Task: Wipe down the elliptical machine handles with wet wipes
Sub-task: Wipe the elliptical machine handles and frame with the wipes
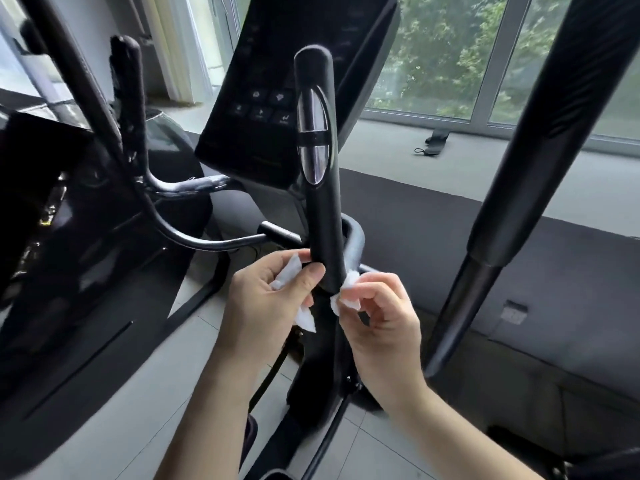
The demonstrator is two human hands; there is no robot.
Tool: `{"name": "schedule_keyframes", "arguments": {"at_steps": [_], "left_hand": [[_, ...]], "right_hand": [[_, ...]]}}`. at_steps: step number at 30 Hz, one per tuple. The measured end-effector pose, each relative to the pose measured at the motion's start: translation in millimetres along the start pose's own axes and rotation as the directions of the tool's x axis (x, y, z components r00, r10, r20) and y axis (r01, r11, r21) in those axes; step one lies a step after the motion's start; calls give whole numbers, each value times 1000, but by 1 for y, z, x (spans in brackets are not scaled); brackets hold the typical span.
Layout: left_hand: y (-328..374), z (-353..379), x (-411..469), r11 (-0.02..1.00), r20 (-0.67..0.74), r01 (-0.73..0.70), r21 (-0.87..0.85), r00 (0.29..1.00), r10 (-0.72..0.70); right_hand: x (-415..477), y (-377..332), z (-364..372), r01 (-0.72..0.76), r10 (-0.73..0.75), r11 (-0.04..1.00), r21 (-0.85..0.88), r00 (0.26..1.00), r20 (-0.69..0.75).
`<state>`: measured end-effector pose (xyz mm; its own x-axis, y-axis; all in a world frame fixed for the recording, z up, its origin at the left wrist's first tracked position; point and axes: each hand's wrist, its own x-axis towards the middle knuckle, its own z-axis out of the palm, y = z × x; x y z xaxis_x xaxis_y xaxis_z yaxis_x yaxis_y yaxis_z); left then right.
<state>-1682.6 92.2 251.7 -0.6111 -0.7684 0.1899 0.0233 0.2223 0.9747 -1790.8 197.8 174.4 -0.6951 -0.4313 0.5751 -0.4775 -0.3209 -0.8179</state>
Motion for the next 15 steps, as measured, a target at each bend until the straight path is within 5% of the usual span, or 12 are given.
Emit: {"name": "schedule_keyframes", "arguments": {"at_steps": [3, 9, 15], "left_hand": [[0, 2, -4, 999, -24, 33, 23, 999, -33], [6, 3, -10, 998, -67, 24, 56, 998, -20], [-1, 2, -8, 998, -69, 30, 51, 997, -26]], "right_hand": [[-8, 6, -10, -130, 130, 991, 15, 991, -20], [7, -33, 8, 65, -69, 992, -107, 997, -33], [-4, -8, 5, -121, 117, 987, -106, 992, -50]]}}
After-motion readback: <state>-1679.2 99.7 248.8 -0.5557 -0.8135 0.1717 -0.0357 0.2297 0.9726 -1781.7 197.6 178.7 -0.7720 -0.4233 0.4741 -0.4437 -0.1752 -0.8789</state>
